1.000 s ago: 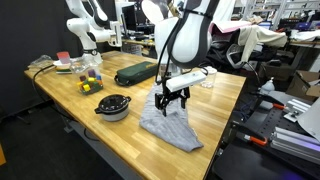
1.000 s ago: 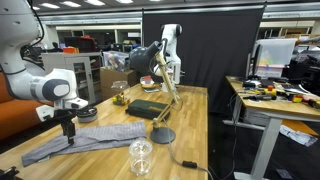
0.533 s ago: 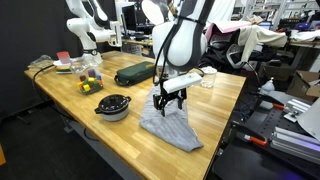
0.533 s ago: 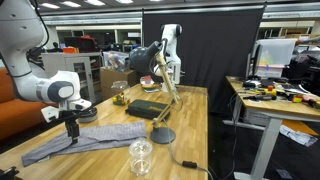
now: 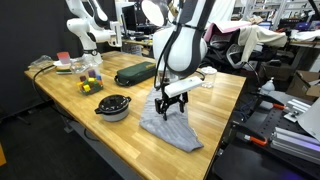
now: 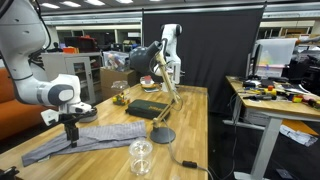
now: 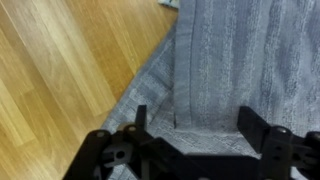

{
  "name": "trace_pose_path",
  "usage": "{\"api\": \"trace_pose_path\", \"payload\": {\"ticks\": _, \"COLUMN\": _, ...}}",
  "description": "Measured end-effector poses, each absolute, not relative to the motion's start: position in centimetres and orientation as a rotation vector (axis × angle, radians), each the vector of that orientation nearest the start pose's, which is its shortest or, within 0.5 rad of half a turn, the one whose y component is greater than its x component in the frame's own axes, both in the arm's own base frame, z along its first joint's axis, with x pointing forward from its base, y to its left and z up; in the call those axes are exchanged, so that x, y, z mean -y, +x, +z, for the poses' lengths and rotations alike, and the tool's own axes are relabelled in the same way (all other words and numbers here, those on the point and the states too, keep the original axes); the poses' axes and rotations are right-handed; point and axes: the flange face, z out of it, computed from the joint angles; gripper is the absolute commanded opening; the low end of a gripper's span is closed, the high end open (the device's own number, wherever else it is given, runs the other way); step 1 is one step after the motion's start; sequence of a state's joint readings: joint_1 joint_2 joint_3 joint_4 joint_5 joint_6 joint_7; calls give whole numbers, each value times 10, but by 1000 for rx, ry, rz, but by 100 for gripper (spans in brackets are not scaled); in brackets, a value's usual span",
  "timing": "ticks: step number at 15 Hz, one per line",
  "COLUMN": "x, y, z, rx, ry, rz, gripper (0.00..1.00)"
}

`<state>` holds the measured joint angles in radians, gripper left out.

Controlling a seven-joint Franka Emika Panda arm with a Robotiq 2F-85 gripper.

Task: Fold the grey towel in half

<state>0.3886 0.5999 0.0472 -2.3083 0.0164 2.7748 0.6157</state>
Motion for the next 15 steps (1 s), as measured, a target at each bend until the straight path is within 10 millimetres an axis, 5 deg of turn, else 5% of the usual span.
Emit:
{"api": "trace_pose_path", "payload": {"ticks": 1, "x": -208, "y": 442, "z": 74, "rx": -321, "ry": -3157, "rz": 211, "gripper": 63}}
{"api": "trace_pose_path", "payload": {"ticks": 6, "x": -215, "y": 446, "z": 78, "rx": -307, "ry": -3142, "rz": 198, "gripper": 28}}
{"api": "trace_pose_path", "payload": {"ticks": 8, "x": -219, "y": 447, "z": 80, "rx": -296, "ry": -3137, "rz": 192, "gripper": 23}}
{"api": "trace_pose_path", "payload": {"ticks": 10, "x": -222, "y": 448, "z": 81, "rx": -289, "ry": -3134, "rz": 189, "gripper": 2}}
{"api": "trace_pose_path", "payload": {"ticks": 15, "x": -222, "y": 448, "z": 82, "rx": -274, "ry": -3134, "rz": 187, "gripper": 2}}
